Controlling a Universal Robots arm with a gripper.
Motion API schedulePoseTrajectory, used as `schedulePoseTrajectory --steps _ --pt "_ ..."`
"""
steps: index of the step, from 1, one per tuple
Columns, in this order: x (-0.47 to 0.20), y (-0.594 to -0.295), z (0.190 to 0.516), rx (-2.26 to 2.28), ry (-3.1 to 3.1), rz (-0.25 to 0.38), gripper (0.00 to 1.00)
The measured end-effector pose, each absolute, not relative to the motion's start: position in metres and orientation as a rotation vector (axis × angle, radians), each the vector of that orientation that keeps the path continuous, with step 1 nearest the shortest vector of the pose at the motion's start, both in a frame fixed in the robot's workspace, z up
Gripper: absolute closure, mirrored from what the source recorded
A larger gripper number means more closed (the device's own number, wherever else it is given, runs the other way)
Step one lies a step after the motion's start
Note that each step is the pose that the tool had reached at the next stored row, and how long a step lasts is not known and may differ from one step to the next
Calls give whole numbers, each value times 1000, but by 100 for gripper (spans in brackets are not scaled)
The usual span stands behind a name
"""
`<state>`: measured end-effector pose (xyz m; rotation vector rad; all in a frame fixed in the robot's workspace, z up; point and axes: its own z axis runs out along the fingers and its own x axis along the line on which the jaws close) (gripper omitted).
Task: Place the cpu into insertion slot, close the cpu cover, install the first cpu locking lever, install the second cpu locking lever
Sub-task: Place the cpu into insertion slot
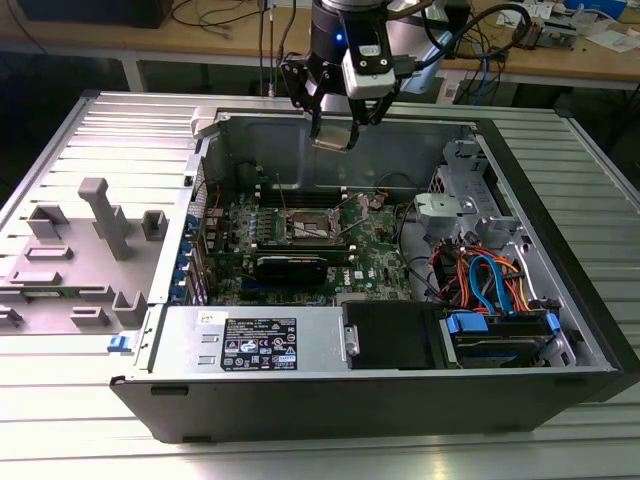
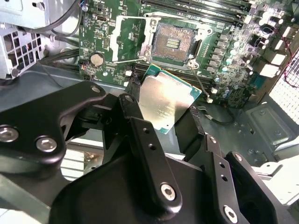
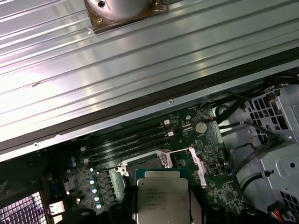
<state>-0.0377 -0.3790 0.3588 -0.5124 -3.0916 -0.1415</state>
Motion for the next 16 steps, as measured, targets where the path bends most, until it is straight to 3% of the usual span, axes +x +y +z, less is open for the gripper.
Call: schedulePoseTrajectory --steps 16 --pt "-38 -383 357 -779 -3044 -141 46"
